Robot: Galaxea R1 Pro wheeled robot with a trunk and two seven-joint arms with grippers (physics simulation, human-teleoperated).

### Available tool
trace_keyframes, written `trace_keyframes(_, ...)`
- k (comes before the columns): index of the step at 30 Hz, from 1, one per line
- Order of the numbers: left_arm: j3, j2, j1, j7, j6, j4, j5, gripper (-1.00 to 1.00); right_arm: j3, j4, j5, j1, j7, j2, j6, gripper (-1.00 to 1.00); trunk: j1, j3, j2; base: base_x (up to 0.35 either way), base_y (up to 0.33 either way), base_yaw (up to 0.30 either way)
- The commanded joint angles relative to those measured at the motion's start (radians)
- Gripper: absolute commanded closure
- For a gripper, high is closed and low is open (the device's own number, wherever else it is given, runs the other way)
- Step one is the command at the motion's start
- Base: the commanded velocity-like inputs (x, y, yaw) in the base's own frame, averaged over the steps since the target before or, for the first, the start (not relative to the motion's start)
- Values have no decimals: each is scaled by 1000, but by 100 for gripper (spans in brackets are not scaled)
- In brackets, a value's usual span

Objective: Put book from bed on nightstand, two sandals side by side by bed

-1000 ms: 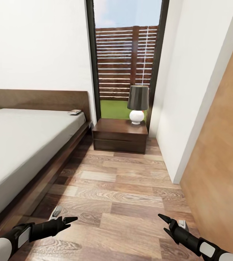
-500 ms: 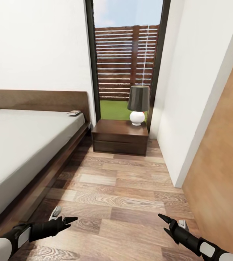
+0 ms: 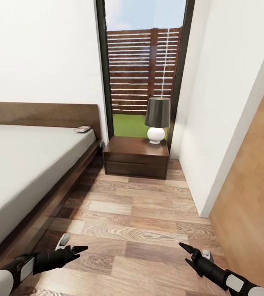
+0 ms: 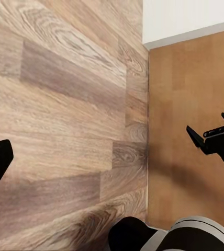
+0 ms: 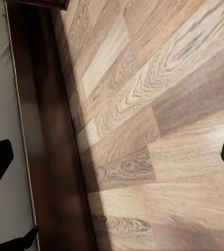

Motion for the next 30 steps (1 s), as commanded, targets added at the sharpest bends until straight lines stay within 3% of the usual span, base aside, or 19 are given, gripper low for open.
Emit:
trace_keyframes(1,0,0,0,-2,10,0,3,-100,-8,3,-1,-1,2,0,8,-100,0,-1,0,129,0,0)
trace_keyframes(30,1,-6,0,-2,10,0,4,-100,-7,3,0,-1,2,0,8,-100,0,-1,0,150,0,0)
